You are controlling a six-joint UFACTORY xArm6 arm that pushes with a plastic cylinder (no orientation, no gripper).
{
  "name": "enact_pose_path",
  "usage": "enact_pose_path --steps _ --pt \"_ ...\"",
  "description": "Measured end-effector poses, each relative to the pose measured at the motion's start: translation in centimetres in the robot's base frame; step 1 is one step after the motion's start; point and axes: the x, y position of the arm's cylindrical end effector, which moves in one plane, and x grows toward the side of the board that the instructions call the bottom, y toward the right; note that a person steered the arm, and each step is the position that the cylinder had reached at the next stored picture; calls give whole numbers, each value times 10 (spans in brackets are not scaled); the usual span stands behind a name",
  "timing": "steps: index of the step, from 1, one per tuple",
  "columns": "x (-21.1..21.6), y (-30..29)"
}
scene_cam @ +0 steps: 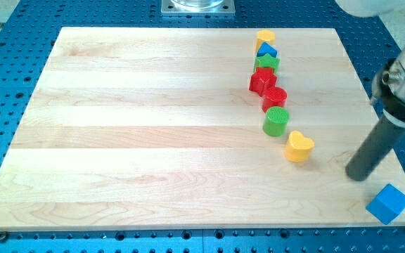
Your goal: Move the blue triangle to the bottom center of the board
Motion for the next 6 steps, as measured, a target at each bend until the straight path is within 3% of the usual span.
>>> enact_pose_path --steps 2,3,4,6 --pt "13 92" --pt "63 89" --pt "73 73" --pt "69 -27"
